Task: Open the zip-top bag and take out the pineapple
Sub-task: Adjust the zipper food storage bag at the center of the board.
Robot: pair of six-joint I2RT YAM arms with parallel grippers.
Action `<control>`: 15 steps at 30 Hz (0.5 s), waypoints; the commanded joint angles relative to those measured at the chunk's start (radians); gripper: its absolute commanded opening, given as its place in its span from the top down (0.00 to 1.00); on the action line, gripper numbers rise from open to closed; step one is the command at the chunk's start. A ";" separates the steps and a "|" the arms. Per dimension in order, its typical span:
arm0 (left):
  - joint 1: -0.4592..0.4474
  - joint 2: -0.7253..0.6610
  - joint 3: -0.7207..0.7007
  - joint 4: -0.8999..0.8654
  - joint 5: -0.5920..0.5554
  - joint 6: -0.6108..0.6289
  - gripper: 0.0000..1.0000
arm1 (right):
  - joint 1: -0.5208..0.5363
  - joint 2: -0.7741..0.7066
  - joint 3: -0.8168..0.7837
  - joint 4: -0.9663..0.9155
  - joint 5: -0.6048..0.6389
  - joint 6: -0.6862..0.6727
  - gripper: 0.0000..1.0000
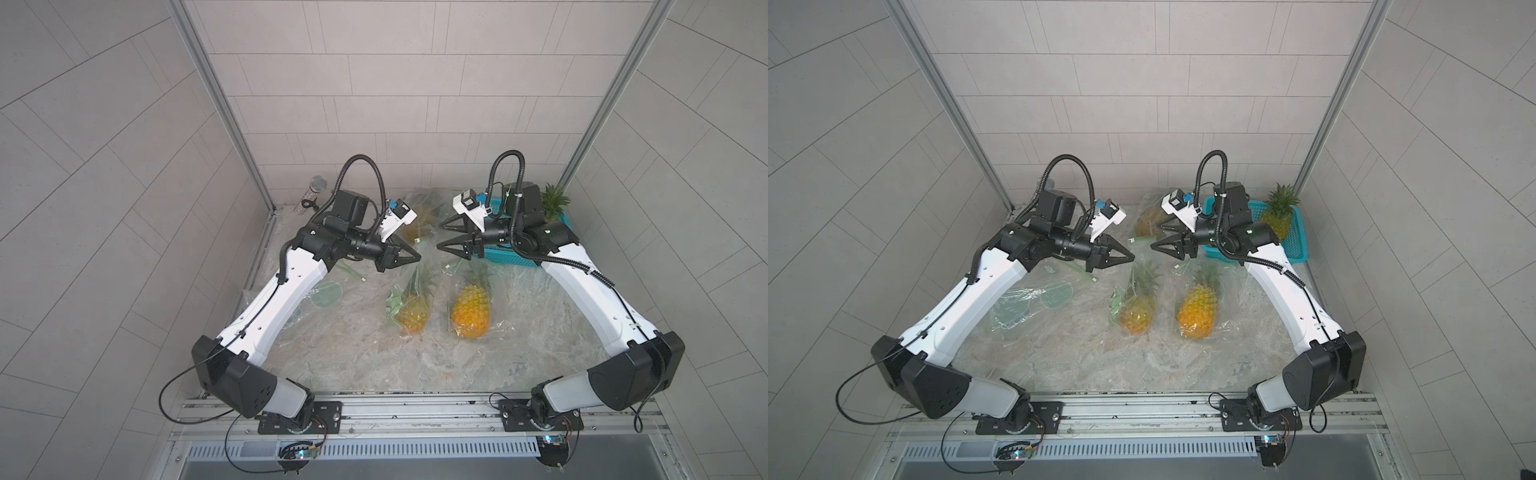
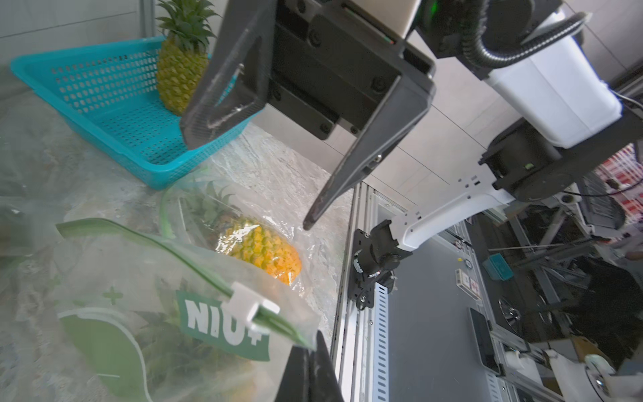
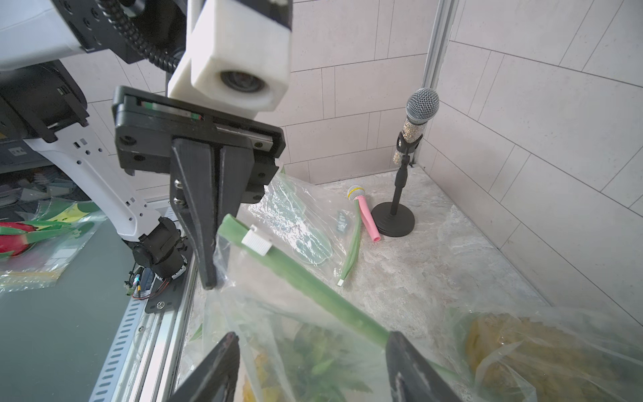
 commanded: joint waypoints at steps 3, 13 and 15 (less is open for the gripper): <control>-0.013 -0.009 0.052 -0.015 0.115 0.080 1.00 | 0.003 0.049 0.067 -0.105 -0.095 -0.112 0.29; -0.015 0.022 0.094 -0.119 0.095 0.161 1.00 | 0.067 0.241 0.302 -0.550 -0.131 -0.438 0.29; -0.015 0.030 0.109 -0.148 0.087 0.181 1.00 | 0.078 0.292 0.367 -0.676 -0.135 -0.520 0.36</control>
